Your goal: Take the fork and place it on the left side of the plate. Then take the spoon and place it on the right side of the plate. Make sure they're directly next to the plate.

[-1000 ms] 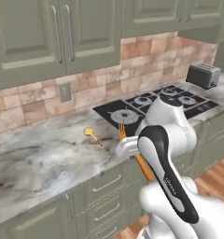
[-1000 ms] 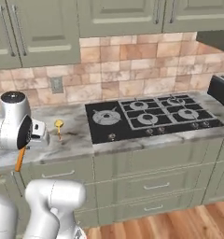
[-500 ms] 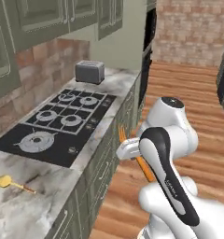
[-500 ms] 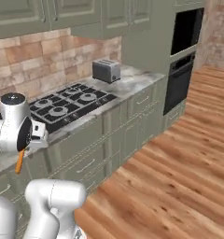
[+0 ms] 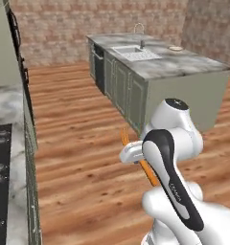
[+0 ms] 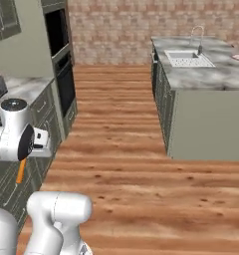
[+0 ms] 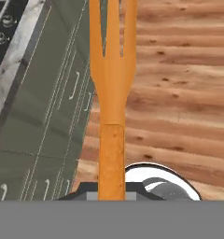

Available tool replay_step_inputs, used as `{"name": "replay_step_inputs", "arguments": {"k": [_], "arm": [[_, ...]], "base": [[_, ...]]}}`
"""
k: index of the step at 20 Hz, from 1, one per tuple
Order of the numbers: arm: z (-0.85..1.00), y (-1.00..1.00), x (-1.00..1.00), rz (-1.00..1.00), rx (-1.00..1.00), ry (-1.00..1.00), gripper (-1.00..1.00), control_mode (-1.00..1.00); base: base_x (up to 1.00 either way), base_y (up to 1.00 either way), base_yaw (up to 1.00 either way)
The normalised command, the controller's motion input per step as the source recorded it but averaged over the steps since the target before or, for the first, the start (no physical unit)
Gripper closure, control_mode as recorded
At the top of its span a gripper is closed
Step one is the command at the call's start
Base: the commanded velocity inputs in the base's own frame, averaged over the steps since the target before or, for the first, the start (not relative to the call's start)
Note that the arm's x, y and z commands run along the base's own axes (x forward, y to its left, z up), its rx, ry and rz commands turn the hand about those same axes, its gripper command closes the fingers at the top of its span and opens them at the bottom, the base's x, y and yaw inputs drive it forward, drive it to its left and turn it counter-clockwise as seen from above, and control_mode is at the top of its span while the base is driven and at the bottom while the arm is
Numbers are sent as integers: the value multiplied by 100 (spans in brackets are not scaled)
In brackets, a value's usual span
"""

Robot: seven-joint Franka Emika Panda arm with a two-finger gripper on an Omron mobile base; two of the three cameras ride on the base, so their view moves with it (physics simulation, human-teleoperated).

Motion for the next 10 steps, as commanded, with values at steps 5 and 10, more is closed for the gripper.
{"name": "replay_step_inputs", "arguments": {"k": [5, 10], "arm": [[0, 0, 0, 0, 0, 0, 100, 100], [0, 0, 0, 0, 0, 0, 100, 100]], "base": [[0, 5, -100], [15, 3, -82]]}}
